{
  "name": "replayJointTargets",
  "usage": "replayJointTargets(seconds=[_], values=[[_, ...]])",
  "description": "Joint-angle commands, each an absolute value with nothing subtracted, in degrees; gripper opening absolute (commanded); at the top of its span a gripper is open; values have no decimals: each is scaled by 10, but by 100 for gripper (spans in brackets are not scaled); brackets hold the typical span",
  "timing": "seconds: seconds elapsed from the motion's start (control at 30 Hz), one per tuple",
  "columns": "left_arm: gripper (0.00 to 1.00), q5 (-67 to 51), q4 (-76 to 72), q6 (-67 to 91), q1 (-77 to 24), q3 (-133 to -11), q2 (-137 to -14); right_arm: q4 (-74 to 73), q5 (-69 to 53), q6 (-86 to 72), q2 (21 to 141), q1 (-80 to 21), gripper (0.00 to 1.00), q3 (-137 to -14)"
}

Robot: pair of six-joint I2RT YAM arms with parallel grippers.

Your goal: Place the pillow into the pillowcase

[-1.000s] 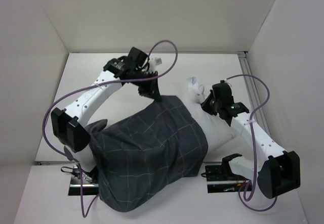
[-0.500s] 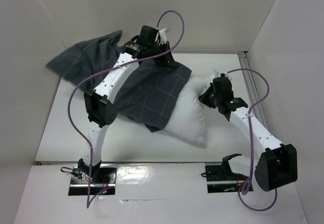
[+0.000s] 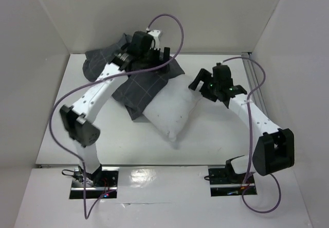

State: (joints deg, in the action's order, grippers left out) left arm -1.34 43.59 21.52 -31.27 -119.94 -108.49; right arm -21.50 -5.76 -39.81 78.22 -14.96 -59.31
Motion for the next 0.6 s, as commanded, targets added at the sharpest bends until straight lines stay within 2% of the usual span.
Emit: replayJointTargets(seconds=[0.0,0.1,0.13,0.23,0.4,0.47,0.57], values=[[100,155,434,198,-343,-1042,-932,-276,-45,-331,732,-148,100,-642],[100,196,382,233,-343,-900,-823,-304,-68,-300,699,-148,100,-628],[100,196,355,242,-343,-810,-752,-318,-77,-294,680,-153,100,-613],[100,164,326,270,-343,-660,-658,-333,-105,-294,654,-178,100,-573],[100,165,264,301,-362,-506,-615,-338,-91,-315,642,-209,100,-540],[100,165,184,301,-367,-445,-615,-333,-97,-322,642,-209,100,-534],[100,187,119,292,-367,-428,-650,-333,-98,-322,647,-209,100,-540]])
